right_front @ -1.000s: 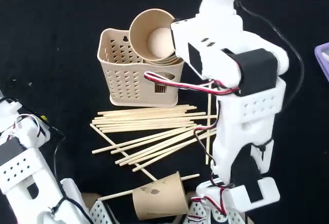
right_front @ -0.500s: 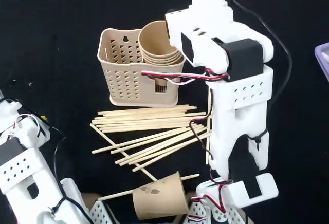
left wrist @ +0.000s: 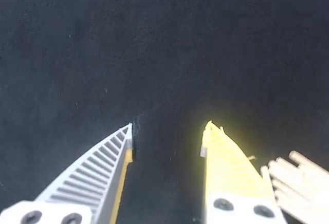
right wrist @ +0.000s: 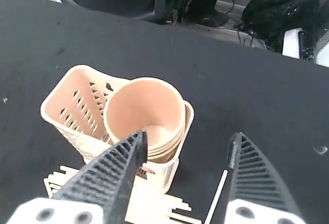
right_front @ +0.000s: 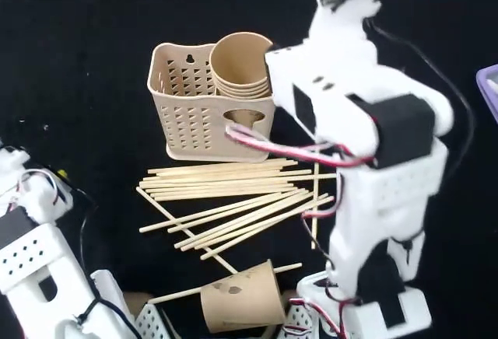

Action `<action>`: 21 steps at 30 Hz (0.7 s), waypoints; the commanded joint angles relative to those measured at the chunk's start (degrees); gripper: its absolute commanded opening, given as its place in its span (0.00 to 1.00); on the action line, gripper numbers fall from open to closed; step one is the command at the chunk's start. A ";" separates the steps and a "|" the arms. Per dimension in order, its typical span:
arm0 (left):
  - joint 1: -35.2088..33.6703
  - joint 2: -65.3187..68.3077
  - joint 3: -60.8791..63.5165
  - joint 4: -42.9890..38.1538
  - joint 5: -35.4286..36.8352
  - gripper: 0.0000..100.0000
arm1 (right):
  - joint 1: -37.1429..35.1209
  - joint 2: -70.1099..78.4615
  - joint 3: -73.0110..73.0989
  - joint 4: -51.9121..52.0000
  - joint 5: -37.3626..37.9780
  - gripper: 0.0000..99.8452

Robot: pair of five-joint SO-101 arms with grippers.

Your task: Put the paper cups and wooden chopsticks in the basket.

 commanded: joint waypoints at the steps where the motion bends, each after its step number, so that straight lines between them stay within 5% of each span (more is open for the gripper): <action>1: 0.04 -0.70 -11.30 3.43 -0.18 0.22 | 1.67 -6.64 4.62 1.67 0.00 0.27; 8: 8.75 -0.18 -27.03 18.64 -10.64 0.22 | 15.56 -21.67 25.54 0.62 6.59 0.27; 17: 48.66 0.00 -27.56 34.29 -16.53 0.22 | 51.25 -33.45 55.08 -8.18 10.02 0.27; 21: 67.12 -0.09 -25.10 35.34 -8.35 0.22 | 62.42 -33.80 64.04 -12.40 10.02 0.27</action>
